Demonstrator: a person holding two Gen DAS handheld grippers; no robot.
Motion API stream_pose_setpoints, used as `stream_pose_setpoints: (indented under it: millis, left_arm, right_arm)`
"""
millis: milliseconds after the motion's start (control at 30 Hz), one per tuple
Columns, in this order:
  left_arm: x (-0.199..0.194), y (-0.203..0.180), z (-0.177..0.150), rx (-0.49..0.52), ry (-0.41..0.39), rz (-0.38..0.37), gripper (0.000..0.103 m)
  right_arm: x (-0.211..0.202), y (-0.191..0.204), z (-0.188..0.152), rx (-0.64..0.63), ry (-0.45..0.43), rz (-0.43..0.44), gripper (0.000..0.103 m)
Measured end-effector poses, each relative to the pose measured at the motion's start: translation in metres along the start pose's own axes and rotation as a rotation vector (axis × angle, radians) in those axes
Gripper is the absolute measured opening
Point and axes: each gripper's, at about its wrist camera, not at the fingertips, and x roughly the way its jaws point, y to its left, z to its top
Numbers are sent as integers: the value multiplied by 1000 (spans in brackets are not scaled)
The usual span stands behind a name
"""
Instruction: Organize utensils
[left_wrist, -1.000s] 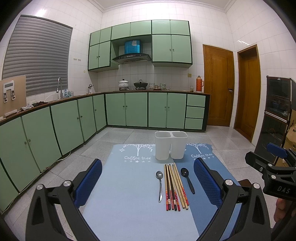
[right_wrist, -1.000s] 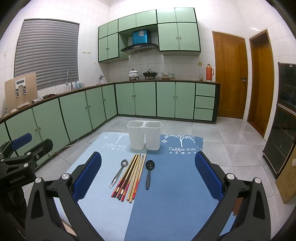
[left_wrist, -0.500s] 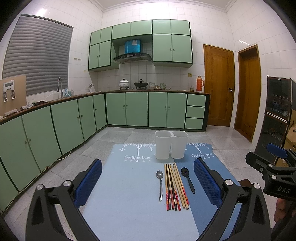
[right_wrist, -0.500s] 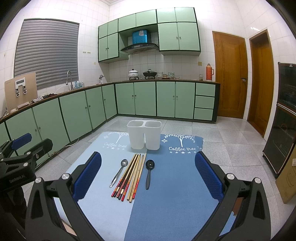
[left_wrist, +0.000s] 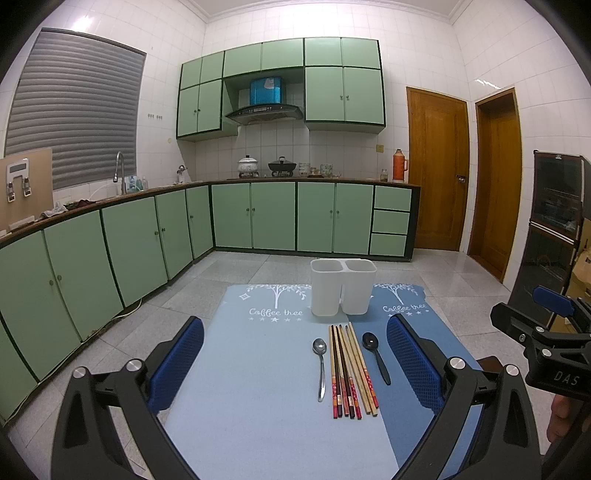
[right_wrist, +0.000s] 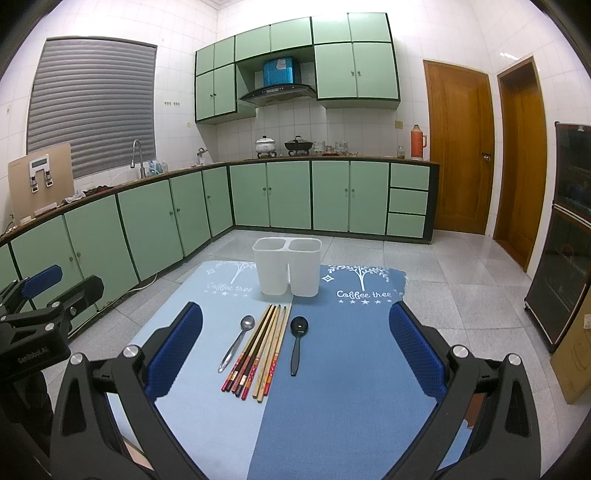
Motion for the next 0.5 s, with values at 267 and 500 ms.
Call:
stream_pose_setpoints:
  millis: [267,500]
  left_arm:
    - [2,-1,-3,0,9,1,97]
    - [13,0,-1,8,32,8,97]
  right_arm:
    - [10,-1,-15,5,8,1,98]
    - [21,-4,-12,7,41,-12,98]
